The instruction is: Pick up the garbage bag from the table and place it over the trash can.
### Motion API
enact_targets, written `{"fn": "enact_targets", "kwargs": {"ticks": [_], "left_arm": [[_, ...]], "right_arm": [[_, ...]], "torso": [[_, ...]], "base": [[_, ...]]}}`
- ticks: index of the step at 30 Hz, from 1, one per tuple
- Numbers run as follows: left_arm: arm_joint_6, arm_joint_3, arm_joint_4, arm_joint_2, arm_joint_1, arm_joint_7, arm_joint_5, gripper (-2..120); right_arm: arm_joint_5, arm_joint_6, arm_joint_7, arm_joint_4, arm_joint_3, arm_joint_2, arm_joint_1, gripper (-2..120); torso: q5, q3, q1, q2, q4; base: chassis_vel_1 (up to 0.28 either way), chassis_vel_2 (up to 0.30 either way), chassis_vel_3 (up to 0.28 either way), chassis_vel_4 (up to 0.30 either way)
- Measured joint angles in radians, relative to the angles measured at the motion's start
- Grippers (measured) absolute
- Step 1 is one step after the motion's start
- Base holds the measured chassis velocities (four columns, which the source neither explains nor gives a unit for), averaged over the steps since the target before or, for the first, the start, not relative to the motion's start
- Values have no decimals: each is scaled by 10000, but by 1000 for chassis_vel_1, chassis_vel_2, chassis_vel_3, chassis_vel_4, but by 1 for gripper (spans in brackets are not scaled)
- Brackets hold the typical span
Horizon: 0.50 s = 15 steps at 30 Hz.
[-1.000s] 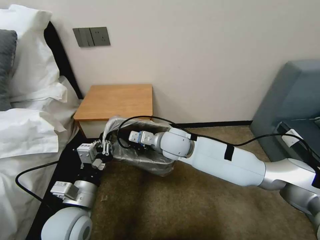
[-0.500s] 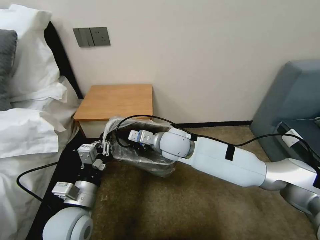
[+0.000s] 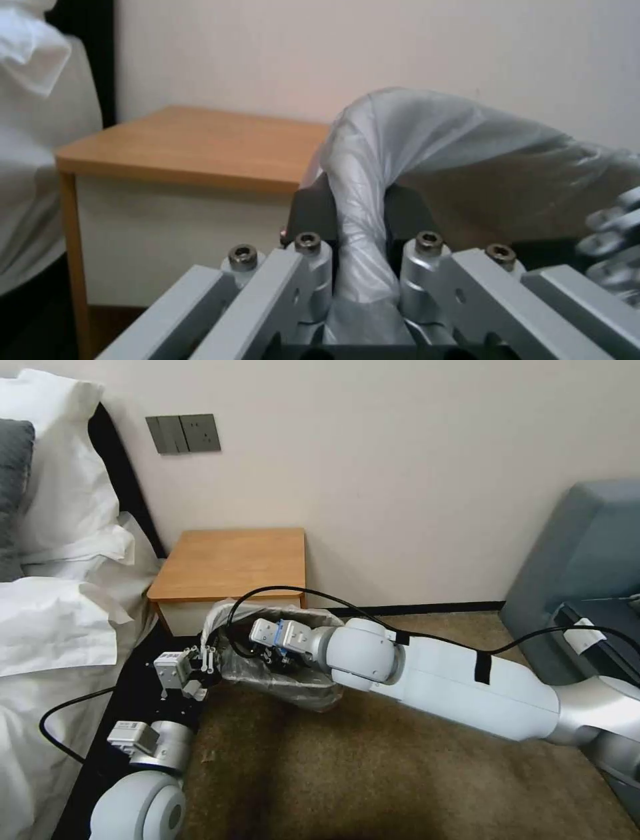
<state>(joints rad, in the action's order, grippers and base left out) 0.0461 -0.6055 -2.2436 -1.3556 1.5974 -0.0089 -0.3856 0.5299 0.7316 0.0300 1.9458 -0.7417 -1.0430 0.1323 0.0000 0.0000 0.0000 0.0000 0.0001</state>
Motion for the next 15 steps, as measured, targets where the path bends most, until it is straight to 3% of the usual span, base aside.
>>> {"fn": "enact_targets", "kwargs": {"ticks": [9, 14, 15], "left_arm": [[533, 13, 54, -13, 9, -542, -635, 9], [1066, 82, -96, -1, 108, -946, -929, 9], [1066, 82, -96, -1, 108, -946, -929, 9]], "right_arm": [[1331, -26, -1038, 1314, 1507, 863, 1075, 0], [1134, -675, -1433, 2063, 3382, 1743, 2916, 20], [1134, -675, -1433, 2063, 3382, 1743, 2916, 20]], "torso": [[2, 0, 0, -1, 1], [3, 0, 0, 0, -2], [3, 0, 0, 0, -2]], "base": [[0, 0, 0, 0], [0, 0, 0, 0], [0, 0, 0, 0]]}}
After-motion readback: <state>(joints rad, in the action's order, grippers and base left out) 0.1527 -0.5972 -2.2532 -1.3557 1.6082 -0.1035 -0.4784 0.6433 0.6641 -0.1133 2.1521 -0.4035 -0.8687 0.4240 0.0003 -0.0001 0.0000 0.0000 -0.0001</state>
